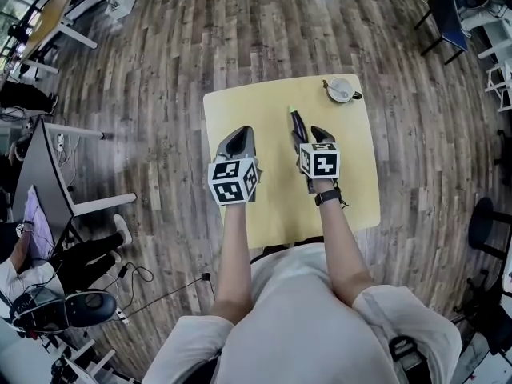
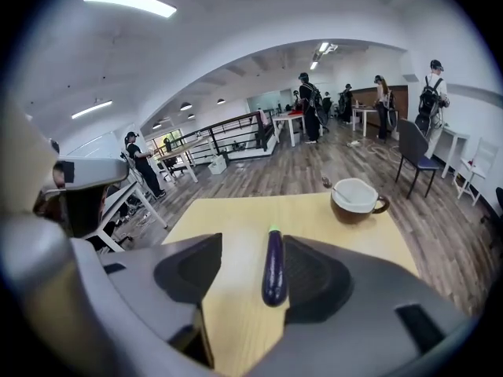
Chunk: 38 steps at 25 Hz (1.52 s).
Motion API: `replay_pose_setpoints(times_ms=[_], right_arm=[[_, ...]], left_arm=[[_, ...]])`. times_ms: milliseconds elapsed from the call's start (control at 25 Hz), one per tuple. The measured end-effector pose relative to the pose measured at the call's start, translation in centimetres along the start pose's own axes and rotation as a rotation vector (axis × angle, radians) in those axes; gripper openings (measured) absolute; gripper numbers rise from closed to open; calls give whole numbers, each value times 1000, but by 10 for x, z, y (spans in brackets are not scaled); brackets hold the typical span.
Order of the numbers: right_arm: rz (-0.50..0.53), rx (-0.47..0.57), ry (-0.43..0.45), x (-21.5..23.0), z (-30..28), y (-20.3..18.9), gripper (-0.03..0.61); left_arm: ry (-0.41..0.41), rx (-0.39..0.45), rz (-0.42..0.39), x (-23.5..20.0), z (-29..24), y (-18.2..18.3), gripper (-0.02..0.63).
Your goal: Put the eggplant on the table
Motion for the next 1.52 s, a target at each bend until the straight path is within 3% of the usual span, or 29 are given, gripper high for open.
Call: replay_pose_setpoints(times_ms=[1520], right_arm=[[139,429,26,-71,167,94,115]], left_arm=[[-34,213,-113,54,102,71,9]])
Point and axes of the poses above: the fingertips, and each gripper's own axes: z backward along the fingers, x to its right, y out of its top, the point moved 2 cm from there along z, backward along the fingers, and after that the axes turned 7 degrees about -x, right-handed, at the moved point
